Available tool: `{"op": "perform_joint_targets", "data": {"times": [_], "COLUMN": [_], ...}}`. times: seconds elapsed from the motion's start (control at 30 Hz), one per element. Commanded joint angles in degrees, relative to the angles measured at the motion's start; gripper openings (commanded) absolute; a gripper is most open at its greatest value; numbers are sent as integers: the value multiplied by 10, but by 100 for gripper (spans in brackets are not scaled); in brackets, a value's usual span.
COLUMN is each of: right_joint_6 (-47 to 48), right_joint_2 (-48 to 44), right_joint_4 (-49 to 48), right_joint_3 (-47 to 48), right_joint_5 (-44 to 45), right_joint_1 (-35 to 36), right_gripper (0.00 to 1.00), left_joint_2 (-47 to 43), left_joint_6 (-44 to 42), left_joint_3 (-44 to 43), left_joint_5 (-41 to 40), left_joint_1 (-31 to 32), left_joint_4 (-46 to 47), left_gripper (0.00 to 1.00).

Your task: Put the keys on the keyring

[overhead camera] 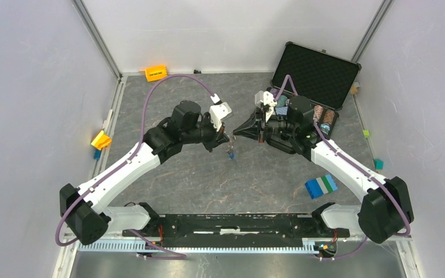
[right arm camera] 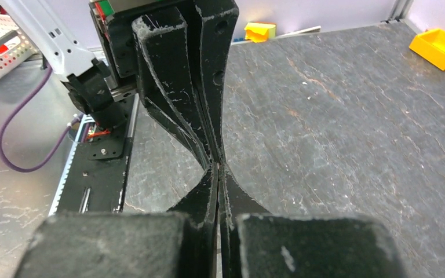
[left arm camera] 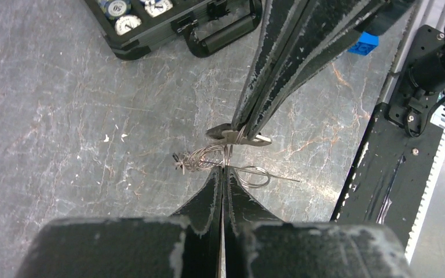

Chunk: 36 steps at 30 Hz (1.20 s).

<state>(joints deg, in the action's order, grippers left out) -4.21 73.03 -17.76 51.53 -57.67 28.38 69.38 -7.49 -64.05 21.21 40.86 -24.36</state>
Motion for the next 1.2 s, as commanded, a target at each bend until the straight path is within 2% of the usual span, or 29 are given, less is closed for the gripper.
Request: {"op": "perform_joint_targets", "data": {"times": [0.0,0.27,0.67,1.17], "right_joint_6": [50,93,10,29], "right_joint_2": [1,12,13,32], "right_joint_4": [42,100,3,18], "right_joint_3": [23,43,5,10], "right_joint_5": [24,18,-21,-3], "right_joint_1": [0,-1,0,25], "right_gripper": [0,0,0,0], "left_joint_2": [2,-16,-41,-41], "left_joint_6": [55,35,10,20], "left_joint_3": [-36,-17,26,26], "left_joint_5": [-38,-67,-38,-19], "left_joint_1": [10,14,14,14], "left_joint_4": [10,26,68,72], "left_gripper": [2,2,2,2]}}
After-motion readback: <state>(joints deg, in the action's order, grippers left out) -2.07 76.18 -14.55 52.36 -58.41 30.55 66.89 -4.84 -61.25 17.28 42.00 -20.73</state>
